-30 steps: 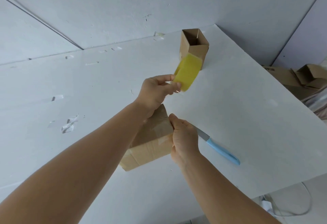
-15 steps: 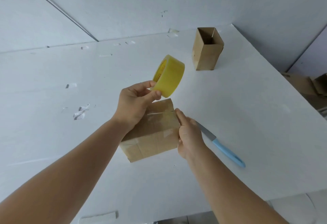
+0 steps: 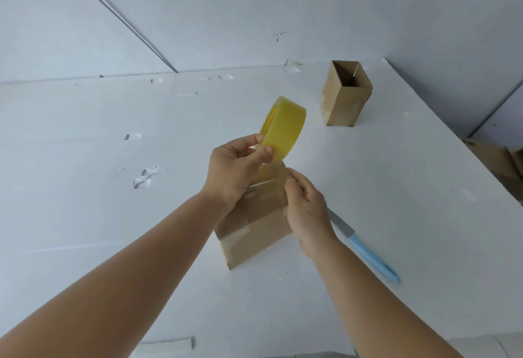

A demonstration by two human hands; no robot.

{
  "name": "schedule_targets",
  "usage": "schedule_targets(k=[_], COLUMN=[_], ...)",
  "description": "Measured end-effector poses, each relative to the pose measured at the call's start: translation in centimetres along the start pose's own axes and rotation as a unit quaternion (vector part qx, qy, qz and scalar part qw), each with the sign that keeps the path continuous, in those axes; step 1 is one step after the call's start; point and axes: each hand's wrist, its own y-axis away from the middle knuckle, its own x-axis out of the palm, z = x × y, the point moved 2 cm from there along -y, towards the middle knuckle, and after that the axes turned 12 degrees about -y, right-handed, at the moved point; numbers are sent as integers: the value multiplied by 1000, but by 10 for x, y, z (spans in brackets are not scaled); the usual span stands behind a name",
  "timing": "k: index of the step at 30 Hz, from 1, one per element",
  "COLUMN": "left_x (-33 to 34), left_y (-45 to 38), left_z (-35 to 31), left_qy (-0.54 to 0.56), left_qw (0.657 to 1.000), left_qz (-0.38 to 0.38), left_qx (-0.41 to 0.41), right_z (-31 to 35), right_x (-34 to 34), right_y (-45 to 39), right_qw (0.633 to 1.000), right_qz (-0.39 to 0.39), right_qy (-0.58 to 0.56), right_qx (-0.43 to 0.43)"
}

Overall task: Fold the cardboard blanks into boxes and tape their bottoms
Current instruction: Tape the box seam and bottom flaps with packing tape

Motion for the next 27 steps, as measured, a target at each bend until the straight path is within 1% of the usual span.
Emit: schedule_targets(k=[5, 9, 11, 14, 16, 17, 19, 21, 23, 27], left_x=[0, -3, -9, -20, -27, -29, -31, -33, -37, -42], left_y=[32, 40, 36, 27, 21, 19, 15, 10, 5, -8], left_z=[-10, -11, -10, -9, -10, -11, -14, -18, -24, -29], left_qy=[94, 128, 127, 120, 102, 91, 59, 24, -21, -155], left_qw=[995, 991, 991, 993, 994, 995, 995, 993, 989, 972], left_qz=[23, 26, 17, 13, 20, 34, 77, 117, 142, 177], left_qx=[-31, -29, -30, -19, -16, -17, -18, -19, -19, -26], right_z=[17, 23, 27, 33, 38, 43, 54, 66, 78, 90], right_x=[-12, -8, -3, -1, -2, -4, -6, -10, -17, -26], right_y=[-43, -61, -62, -61, -61, -61, -60, -58, -57, -53], right_qw=[992, 974, 969, 977, 984, 983, 971, 966, 965, 959], right_qz=[113, 197, 218, 202, 174, 175, 211, 221, 206, 205], right_qy=[54, 96, 105, 55, -15, -55, -108, -134, -156, -183], right_qx=[29, 46, 52, 38, 19, 10, -11, -22, -39, -68])
